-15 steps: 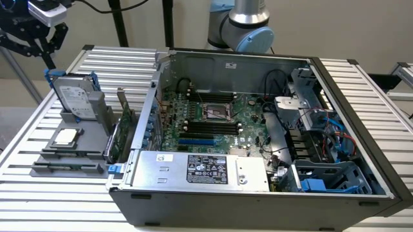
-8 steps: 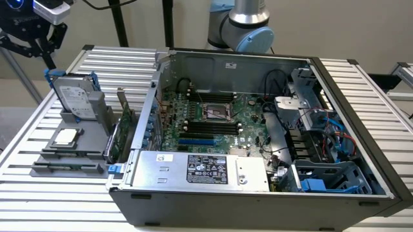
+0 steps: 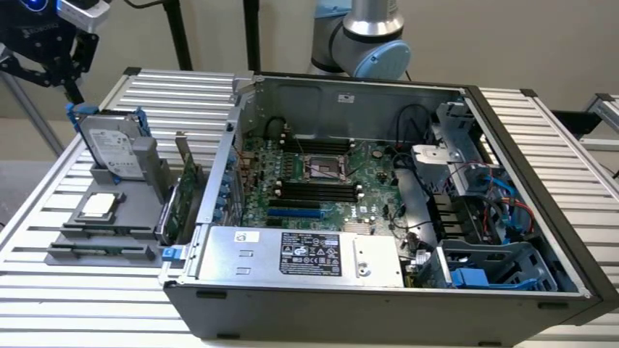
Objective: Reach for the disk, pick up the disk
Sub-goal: 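Pick up the disk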
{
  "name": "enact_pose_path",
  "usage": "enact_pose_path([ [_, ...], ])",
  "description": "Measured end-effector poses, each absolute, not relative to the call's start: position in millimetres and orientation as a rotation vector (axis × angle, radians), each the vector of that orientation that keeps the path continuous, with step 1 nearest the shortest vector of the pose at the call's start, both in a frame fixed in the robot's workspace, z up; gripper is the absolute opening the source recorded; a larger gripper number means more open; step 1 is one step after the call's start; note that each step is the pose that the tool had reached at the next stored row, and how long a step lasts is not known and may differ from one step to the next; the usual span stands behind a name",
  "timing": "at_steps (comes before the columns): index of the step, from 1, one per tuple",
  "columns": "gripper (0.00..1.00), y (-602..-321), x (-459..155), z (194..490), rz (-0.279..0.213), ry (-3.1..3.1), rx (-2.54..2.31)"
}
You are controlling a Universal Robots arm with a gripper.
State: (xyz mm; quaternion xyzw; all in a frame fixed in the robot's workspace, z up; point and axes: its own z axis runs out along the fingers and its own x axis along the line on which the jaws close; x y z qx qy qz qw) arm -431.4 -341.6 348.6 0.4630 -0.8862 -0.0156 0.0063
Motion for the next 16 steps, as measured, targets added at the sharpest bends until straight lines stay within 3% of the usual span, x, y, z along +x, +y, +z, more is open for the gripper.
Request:
enact_pose_path([
  [16,0.11,-341.6,-431.4,348.6,-0.038,-2.539,1.835],
])
